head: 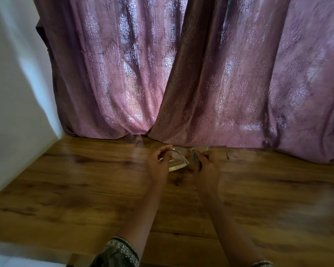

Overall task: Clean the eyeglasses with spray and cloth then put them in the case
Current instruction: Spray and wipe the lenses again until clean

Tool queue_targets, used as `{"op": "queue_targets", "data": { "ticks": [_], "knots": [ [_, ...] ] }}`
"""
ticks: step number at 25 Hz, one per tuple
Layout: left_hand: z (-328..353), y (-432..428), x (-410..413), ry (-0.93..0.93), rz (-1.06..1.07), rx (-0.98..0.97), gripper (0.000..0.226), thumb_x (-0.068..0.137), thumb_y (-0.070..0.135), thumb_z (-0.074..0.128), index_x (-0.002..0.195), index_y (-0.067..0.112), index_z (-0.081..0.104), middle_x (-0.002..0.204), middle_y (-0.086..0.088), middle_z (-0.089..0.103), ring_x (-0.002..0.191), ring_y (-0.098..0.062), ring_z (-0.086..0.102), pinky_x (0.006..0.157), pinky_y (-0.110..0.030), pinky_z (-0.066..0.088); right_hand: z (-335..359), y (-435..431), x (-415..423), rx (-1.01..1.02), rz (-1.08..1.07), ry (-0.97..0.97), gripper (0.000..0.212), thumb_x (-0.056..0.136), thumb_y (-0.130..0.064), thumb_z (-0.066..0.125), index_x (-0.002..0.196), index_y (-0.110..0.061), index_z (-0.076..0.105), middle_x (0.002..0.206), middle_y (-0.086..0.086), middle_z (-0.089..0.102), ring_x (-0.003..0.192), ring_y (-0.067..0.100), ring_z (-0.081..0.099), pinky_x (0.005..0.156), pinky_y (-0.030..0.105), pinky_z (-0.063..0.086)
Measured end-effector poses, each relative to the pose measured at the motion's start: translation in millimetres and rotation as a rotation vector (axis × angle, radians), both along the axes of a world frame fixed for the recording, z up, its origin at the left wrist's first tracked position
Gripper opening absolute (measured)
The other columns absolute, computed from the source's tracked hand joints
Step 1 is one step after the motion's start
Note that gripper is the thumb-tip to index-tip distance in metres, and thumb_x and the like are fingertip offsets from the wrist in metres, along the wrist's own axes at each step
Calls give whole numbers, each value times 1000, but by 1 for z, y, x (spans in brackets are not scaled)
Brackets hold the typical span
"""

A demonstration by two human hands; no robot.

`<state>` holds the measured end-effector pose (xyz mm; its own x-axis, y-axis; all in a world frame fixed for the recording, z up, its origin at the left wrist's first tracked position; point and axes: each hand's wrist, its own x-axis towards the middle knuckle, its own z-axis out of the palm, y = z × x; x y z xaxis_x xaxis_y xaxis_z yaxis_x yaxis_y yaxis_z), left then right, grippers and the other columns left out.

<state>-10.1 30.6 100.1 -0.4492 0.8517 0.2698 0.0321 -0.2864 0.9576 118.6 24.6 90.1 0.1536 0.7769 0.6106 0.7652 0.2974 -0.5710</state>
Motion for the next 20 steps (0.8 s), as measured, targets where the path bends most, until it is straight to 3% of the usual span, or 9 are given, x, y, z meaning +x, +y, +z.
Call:
{"op": "queue_targets", "data": {
  "ticks": [3, 8, 11, 13, 15, 18, 20],
  "knots": [
    [-1, -2, -1, 17, -12, 11, 22, 81, -1, 61, 91, 16, 69, 84, 0, 69, 72, -1, 64, 66, -14, 53, 3, -1, 10, -48, -42, 63, 30, 88, -3, 53, 118, -2, 60, 100, 15, 55, 82, 22, 52, 69, 25, 39],
    [6, -2, 3, 44, -27, 33, 14, 82, 0, 63, 92, 7, 69, 80, -1, 67, 61, 6, 62, 57, -7, 47, 10, 10, 8, -41, 14, 53, 29, 87, -1, 55, 114, -3, 63, 97, 15, 57, 79, 25, 57, 68, 28, 47],
    [8, -2, 3, 44, 3, 59, 17, 79, 8, 69, 83, 24, 67, 75, 3, 66, 64, -6, 64, 58, -14, 50, 5, 4, 15, -32, -16, 166, 24, 85, 0, 57, 106, -5, 68, 92, 10, 57, 76, 20, 55, 68, 22, 41],
    [7, 0, 3, 86, 25, 80, 24, 77, 14, 73, 78, 36, 65, 76, 4, 67, 69, -21, 66, 64, -29, 54, 6, 1, 20, -21, -56, 269, 23, 84, 1, 58, 103, -7, 70, 91, 5, 54, 78, 18, 53, 67, 9, 37],
    [7, 1, 4, 105, 31, 100, 25, 76, 13, 73, 75, 36, 65, 75, 7, 66, 71, -23, 66, 66, -35, 55, 8, 0, 26, -10, -75, 366, 21, 83, 3, 59, 99, -6, 70, 92, 7, 57, 79, 17, 54, 64, -2, 35],
    [15, 0, 9, 177, 40, 103, 8, 77, 11, 71, 79, 17, 69, 68, 16, 62, 64, -4, 62, 62, -15, 49, 12, -4, 30, 12, -62, 474, 20, 83, 4, 59, 97, -5, 70, 97, 16, 62, 81, 15, 55, 67, -4, 37],
    [20, 0, 10, 225, 60, 115, 7, 78, 12, 71, 80, 18, 67, 66, 19, 59, 61, 2, 60, 59, -7, 44, 16, -7, 32, 58, -41, 516, 22, 83, 5, 58, 97, -8, 70, 98, 17, 63, 84, 17, 56, 70, -3, 39]
  ]
}}
